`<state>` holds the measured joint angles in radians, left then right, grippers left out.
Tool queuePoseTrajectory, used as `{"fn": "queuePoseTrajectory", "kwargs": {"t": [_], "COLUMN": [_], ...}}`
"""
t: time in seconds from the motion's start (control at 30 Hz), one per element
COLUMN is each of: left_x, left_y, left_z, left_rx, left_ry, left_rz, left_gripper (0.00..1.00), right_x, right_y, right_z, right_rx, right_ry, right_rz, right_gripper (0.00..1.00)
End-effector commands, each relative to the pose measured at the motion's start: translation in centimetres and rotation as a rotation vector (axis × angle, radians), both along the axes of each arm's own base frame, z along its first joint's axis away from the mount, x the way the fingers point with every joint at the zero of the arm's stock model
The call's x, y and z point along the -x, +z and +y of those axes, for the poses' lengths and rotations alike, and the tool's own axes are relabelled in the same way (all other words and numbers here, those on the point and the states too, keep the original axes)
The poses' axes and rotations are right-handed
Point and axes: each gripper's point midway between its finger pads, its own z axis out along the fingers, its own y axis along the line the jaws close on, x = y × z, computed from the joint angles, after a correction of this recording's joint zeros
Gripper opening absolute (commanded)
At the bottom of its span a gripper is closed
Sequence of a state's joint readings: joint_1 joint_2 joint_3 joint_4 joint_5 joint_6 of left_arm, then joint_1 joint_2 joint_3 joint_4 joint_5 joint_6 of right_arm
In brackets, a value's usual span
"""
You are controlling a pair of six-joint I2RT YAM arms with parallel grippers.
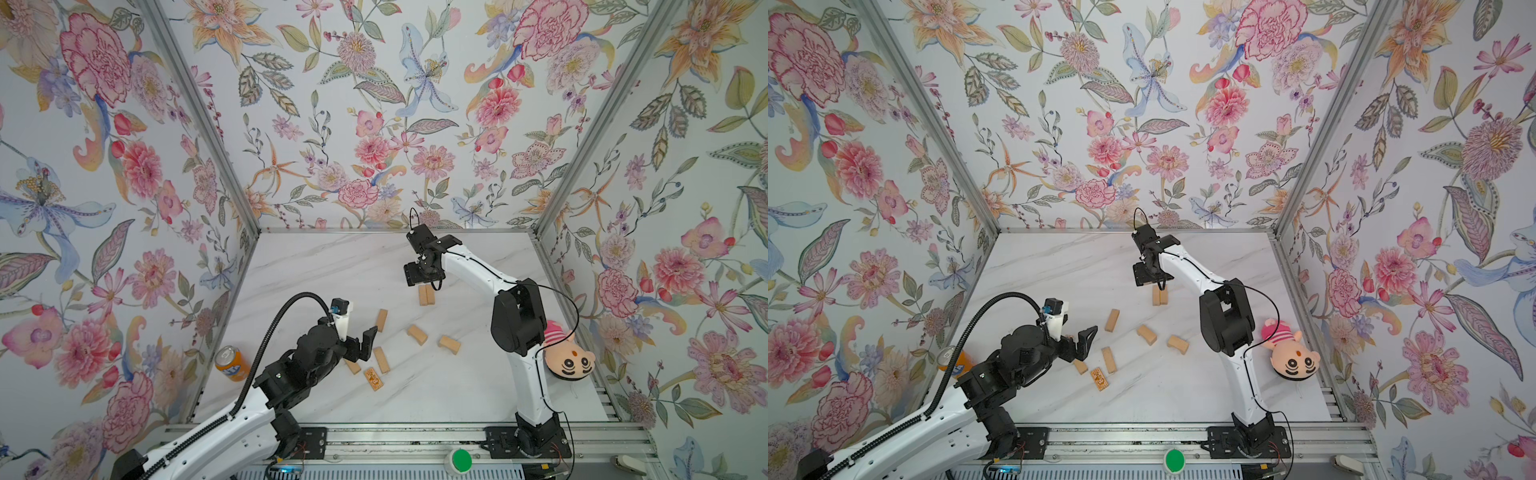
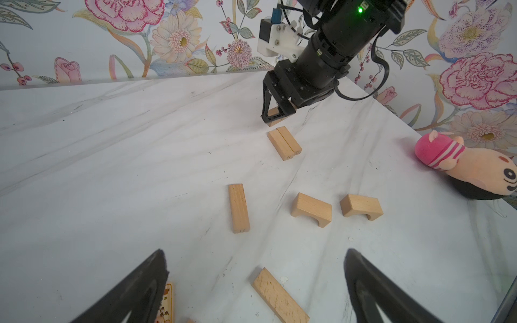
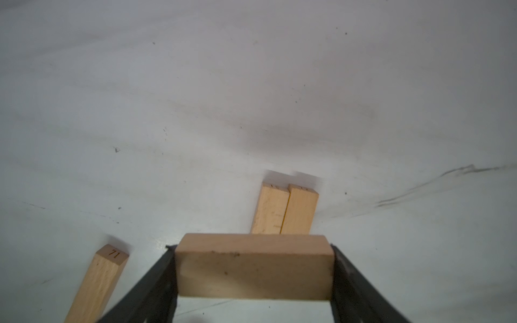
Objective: Build the wood block tower
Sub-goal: 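Lift the held block and carry it over blocks 15 and 72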
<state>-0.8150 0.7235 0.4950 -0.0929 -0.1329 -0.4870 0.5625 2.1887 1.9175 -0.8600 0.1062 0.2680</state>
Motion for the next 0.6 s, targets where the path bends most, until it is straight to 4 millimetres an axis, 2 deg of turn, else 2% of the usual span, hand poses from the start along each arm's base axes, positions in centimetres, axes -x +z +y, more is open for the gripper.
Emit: {"fn": "queuePoseTrajectory", "kwargs": {"t": [0.0,0.17,0.57], "left_x": [0.5,0.7,0.7], "left_y": [0.3,0.3,0.2], "left_z": [-0.6,-0.7,-0.2], "left_rx": [0.020,0.038,0.030], "left_ry": [-0.033,-0.040,-0.022], "left_rz": [-0.004,-0.001,0.001], "left_gripper": [0.99,0.99,0.99], "right_x": [0.4,0.7,1.0], "right_y": [0.6,-0.4,-2.6], "right_z": [-1.1,-2.0,-1.7], "right_rx": [-0.020,-0.033,-0.054], "right_ry": [-0.035,-0.053,-0.094], "right_rz": [-0.012,0.010,0.050], "right_gripper": [0.64,0.64,0.64]}}
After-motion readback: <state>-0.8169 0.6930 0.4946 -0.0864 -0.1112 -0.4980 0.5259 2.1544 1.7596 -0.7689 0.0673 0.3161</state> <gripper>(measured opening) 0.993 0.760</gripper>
